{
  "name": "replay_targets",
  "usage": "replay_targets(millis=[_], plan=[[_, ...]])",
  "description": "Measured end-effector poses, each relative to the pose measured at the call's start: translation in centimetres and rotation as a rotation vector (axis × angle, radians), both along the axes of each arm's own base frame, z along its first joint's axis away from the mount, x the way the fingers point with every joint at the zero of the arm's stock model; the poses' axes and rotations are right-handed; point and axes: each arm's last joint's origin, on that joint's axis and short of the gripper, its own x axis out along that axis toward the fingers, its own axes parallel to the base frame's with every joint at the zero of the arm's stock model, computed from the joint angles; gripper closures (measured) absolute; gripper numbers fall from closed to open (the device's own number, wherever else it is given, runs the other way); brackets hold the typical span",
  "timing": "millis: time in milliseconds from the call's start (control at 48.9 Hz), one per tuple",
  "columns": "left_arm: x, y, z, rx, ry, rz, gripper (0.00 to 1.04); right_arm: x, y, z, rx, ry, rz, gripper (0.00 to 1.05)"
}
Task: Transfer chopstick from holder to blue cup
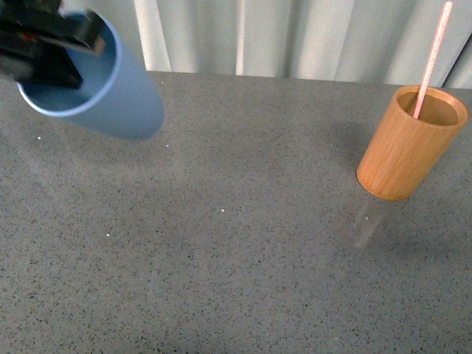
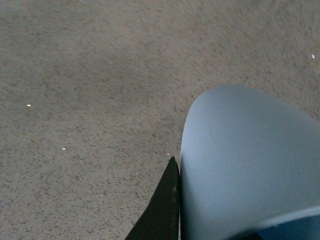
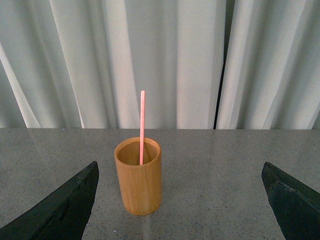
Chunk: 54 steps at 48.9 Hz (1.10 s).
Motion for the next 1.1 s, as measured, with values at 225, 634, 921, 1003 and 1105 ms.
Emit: replay_targets(millis=[225,634,921,1003,1105], plan=[[-0.9,-3.2,-2.2,0.070,0.061,-0.102,1.01,0.0,0.0,0.0,0.000,0.000,0.000,0.10],[-1.1,-6.8,-5.3,0.160,0.162,-0.196,1.01,0.0,0.0,0.0,0.000,0.000,0.000,0.10],[0.2,-9.3,-7.1,0.200,0.171,-0.234,1.01,0.0,0.0,0.0,0.000,0.000,0.000,0.10],[0.4,-9.4,-8.1,0.228,0.191,-0.233,1.01,0.0,0.0,0.0,0.000,0.000,0.000,0.10],[0.6,-9.4,-8.4,0.249,0.199,-0.240,1.01,0.0,0.0,0.0,0.000,0.000,0.000,0.10]])
